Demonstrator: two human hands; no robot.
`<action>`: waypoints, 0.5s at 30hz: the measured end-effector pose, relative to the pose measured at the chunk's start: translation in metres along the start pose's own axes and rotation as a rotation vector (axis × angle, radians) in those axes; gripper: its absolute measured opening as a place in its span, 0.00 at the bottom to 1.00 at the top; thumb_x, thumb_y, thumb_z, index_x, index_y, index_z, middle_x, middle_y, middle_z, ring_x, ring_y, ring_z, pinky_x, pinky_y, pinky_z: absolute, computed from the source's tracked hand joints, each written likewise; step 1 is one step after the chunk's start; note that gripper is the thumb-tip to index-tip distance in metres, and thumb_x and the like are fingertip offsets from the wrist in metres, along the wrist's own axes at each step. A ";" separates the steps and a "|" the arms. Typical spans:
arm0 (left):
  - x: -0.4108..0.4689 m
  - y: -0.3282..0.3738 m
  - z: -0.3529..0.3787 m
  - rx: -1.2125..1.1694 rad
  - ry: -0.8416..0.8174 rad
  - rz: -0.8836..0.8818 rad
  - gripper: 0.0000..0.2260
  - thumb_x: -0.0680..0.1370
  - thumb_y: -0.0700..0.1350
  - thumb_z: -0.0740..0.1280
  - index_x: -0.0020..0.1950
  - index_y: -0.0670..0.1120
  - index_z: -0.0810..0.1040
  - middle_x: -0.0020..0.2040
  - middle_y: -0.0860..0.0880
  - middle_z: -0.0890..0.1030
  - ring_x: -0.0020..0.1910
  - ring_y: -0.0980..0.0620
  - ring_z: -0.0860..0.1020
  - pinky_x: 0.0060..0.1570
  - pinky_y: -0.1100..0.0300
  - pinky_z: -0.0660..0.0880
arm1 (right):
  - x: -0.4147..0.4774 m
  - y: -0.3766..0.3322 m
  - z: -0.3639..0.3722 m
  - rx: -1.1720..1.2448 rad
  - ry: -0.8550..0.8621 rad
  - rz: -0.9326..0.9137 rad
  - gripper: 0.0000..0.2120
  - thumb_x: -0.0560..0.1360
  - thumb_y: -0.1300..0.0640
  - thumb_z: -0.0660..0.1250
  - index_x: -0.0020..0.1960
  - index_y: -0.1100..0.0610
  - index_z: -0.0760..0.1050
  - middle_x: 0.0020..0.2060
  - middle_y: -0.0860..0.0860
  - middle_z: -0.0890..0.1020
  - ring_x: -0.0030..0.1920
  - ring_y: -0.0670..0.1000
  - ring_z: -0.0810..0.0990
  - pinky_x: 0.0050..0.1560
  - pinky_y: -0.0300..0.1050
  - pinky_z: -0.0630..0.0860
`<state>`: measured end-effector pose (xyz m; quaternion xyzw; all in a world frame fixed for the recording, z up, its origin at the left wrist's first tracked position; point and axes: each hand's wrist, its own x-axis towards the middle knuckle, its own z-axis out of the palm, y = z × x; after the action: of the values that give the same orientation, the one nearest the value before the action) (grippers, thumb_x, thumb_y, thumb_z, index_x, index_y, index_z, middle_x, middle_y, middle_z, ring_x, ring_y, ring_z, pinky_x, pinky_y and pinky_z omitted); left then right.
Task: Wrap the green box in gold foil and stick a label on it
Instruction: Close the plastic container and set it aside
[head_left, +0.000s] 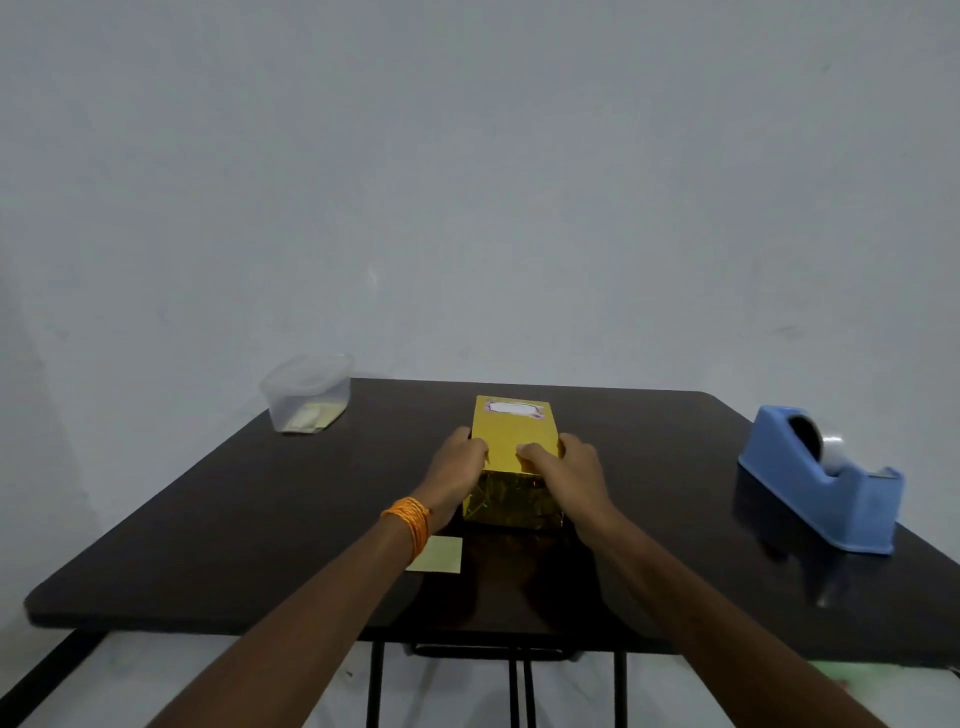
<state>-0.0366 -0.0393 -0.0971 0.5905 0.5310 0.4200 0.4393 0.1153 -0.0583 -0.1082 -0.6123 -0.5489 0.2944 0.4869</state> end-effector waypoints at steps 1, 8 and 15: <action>0.002 -0.001 0.000 -0.003 0.000 0.001 0.09 0.83 0.46 0.54 0.57 0.47 0.72 0.54 0.44 0.77 0.55 0.46 0.76 0.55 0.49 0.75 | 0.002 -0.001 0.001 0.023 -0.011 0.024 0.31 0.67 0.36 0.68 0.63 0.54 0.71 0.57 0.52 0.76 0.54 0.49 0.78 0.50 0.48 0.80; 0.040 -0.007 0.001 0.046 0.081 0.078 0.10 0.82 0.49 0.58 0.61 0.48 0.71 0.53 0.49 0.77 0.51 0.52 0.77 0.41 0.58 0.72 | 0.033 0.002 0.013 0.064 -0.034 0.040 0.22 0.76 0.44 0.67 0.64 0.51 0.67 0.54 0.48 0.79 0.52 0.48 0.80 0.47 0.46 0.78; 0.119 -0.020 0.001 0.136 0.113 0.085 0.11 0.82 0.49 0.57 0.58 0.45 0.72 0.50 0.49 0.76 0.48 0.52 0.75 0.41 0.56 0.69 | 0.102 0.010 0.027 -0.014 -0.023 -0.010 0.18 0.76 0.44 0.67 0.60 0.47 0.64 0.48 0.43 0.75 0.48 0.44 0.78 0.47 0.45 0.77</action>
<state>-0.0304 0.0799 -0.1133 0.6163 0.5568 0.4338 0.3494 0.1175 0.0480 -0.1093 -0.6096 -0.5595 0.2950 0.4779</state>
